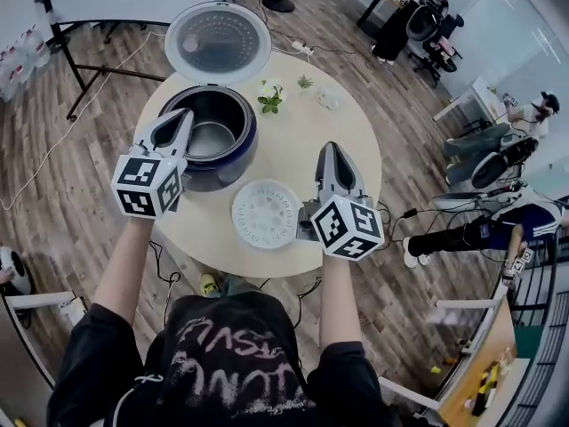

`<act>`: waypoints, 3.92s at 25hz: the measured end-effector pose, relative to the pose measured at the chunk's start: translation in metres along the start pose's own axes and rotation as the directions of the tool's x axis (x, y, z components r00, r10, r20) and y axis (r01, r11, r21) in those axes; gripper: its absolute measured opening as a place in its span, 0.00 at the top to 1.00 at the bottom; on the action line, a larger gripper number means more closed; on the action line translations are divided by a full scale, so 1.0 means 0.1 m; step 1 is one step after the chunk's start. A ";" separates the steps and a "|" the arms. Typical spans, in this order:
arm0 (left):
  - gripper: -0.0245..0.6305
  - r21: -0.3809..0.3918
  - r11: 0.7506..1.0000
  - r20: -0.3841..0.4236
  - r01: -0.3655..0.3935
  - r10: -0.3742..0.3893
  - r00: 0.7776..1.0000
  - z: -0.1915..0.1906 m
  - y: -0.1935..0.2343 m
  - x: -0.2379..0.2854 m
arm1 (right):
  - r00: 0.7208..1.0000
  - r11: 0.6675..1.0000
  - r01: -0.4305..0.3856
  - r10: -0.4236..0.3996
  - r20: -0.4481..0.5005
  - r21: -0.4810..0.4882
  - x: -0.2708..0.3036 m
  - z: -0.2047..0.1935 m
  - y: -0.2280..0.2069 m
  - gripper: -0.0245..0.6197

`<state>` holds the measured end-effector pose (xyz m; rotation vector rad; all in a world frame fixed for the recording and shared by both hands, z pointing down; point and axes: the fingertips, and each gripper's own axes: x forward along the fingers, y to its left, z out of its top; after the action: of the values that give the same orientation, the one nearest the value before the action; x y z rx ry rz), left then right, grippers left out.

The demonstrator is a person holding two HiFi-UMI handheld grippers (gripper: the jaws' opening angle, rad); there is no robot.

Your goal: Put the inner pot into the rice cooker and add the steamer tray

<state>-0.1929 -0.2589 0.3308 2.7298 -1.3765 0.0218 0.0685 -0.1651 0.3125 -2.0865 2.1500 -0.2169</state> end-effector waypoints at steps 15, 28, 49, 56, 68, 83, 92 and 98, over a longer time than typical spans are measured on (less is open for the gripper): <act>0.95 0.121 0.971 0.041 0.206 -0.212 0.976 0.06 -1.11 0.21 | 0.966 0.967 0.255 -0.255 0.027 -0.002 -1.11 0.05 -0.82 0.95; 0.94 0.101 0.981 0.040 0.163 -0.168 0.985 0.07 -1.35 0.26 | 0.977 0.974 0.213 -0.211 0.043 -0.070 -1.16 0.17 -1.05 0.90; 0.50 0.036 0.994 0.004 0.104 -0.104 0.995 -0.09 -1.22 0.19 | 0.999 0.998 0.046 -0.046 0.001 -0.042 -0.93 0.05 -1.08 0.40; 0.52 0.005 0.997 -0.082 0.074 -0.073 0.994 -0.42 -1.18 0.14 | 0.995 1.000 0.022 -0.021 -0.094 0.010 -0.85 -0.29 -1.09 0.41; 0.53 -0.070 0.997 -0.279 0.025 -0.044 0.959 -1.25 -1.13 0.00 | 0.947 0.997 -0.006 0.029 -0.320 0.071 -0.74 -1.17 -1.06 0.43; 0.57 -0.157 0.987 -0.493 -0.045 -0.038 0.869 -2.49 -1.14 -0.18 | 0.841 0.990 0.032 0.049 -0.539 0.140 -0.78 -2.32 -1.11 0.46; 0.61 -0.210 0.974 -0.630 -0.083 -0.071 0.773 -3.13 -1.18 -0.15 | 0.741 0.986 0.044 0.077 -0.667 0.163 -0.77 -2.93 -1.07 0.50; 0.63 -0.238 0.963 -0.682 -0.125 -0.074 0.727 -3.43 -1.18 -0.23 | 0.689 0.984 0.064 0.076 -0.721 0.164 -0.77 -3.24 -1.10 0.51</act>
<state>-0.1028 -0.1428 0.6631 2.1123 -1.0786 0.7222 0.1143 -0.0889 0.6513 -2.0900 2.3669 -1.4084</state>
